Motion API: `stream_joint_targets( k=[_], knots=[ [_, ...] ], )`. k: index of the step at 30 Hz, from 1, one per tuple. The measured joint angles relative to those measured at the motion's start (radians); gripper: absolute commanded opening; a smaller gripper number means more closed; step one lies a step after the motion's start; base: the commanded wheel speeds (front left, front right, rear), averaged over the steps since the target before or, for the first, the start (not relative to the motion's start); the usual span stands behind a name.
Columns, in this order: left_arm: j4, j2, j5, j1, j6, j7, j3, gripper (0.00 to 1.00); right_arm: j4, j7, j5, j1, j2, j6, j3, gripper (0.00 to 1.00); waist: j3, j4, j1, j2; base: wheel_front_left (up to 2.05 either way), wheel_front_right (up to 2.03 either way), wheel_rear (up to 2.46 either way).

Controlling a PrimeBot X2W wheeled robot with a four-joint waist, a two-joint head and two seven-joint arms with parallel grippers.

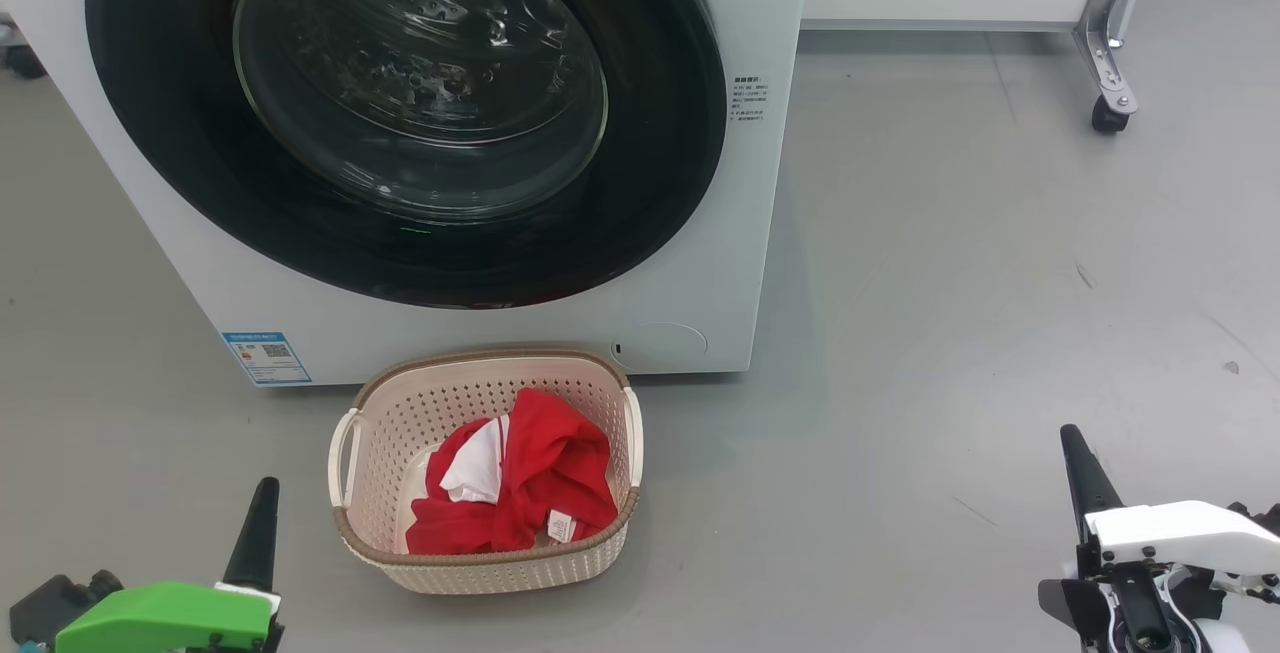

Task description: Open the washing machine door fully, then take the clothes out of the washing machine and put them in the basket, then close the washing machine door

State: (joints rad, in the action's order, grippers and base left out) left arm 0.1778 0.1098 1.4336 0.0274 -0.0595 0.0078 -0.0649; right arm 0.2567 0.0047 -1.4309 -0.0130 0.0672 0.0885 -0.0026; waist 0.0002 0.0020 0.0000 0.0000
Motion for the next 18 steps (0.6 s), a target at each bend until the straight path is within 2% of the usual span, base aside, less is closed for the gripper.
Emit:
stream_joint_targets(
  k=[18],
  knots=[
    [0.053,-0.005,0.228,-0.049,-0.044,0.019,0.043,0.00,0.009,0.052,-0.202,-0.032,0.005,0.025,-0.063,0.00,0.004,-0.002,0.0000,0.0000,0.00,0.00,0.00]
  ],
)
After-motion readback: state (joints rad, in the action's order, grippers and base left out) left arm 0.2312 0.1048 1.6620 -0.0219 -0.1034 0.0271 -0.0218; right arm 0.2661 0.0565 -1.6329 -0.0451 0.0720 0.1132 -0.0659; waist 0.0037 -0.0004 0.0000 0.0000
